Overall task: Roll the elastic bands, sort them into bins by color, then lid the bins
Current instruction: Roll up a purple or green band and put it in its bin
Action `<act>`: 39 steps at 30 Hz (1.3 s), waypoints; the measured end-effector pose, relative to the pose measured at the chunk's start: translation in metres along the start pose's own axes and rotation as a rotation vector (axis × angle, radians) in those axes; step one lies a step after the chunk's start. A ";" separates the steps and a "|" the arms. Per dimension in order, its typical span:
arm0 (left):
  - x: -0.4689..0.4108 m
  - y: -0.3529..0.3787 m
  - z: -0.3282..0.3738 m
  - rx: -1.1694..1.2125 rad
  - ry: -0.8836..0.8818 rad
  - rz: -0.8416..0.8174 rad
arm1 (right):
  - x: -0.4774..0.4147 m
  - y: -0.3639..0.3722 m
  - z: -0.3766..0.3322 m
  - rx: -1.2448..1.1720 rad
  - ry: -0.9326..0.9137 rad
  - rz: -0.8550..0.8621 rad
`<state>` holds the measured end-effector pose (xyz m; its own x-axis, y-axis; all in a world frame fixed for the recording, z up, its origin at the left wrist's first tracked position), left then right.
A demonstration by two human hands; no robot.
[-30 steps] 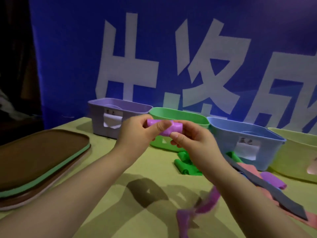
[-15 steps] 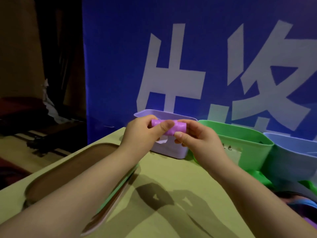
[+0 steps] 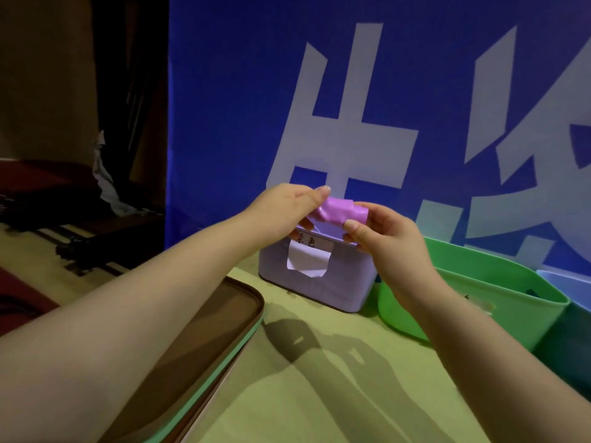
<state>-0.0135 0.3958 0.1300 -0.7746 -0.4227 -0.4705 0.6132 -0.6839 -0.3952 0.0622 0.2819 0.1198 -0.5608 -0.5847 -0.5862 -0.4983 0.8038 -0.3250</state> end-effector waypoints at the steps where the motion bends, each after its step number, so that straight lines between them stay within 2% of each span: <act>1: -0.003 0.002 -0.002 -0.010 -0.001 -0.004 | -0.003 0.000 0.005 0.000 0.007 0.006; 10: -0.018 0.019 -0.027 -0.010 -0.022 -0.022 | -0.013 -0.002 0.037 0.018 0.025 0.031; 18: -0.034 0.027 -0.048 0.089 -0.151 0.045 | -0.025 -0.011 0.058 0.113 0.065 0.073; 21: -0.042 0.040 -0.061 -0.057 -0.169 -0.017 | -0.035 -0.025 0.072 0.216 0.126 0.144; 23: -0.044 0.056 -0.073 -0.320 -0.171 -0.138 | -0.042 -0.031 0.078 0.288 0.163 0.173; 25: -0.045 0.070 -0.078 -0.547 -0.136 -0.222 | -0.050 -0.035 0.083 0.353 0.189 0.164; 27: -0.046 0.072 -0.076 -0.645 -0.101 -0.218 | -0.057 -0.033 0.088 0.434 0.229 0.120; 30: -0.047 0.068 -0.071 -0.718 -0.062 -0.188 | -0.061 -0.028 0.091 0.557 0.255 0.054; 34: -0.043 0.068 -0.069 -0.682 -0.049 -0.180 | -0.059 -0.012 0.090 0.792 0.227 -0.090; 37: -0.038 0.069 -0.068 -0.664 -0.063 -0.185 | -0.052 -0.008 0.090 0.794 0.248 -0.163; 39: -0.034 0.072 -0.068 -0.667 -0.064 -0.199 | -0.047 -0.018 0.085 0.738 0.248 -0.135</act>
<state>0.0672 0.4013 0.0636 -0.8769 -0.3758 -0.2998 0.4074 -0.2498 -0.8784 0.1534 0.3046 0.0901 -0.7007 -0.6203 -0.3524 -0.0540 0.5386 -0.8408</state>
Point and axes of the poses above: each hand's wrist, its own x-axis away from the middle knuckle, its own y-axis out of the palm, z = x × y, the point moved 10 cm from there along -x, towards the middle knuckle, and after that the axes turned 7 degrees about x, right-handed, at the moved point
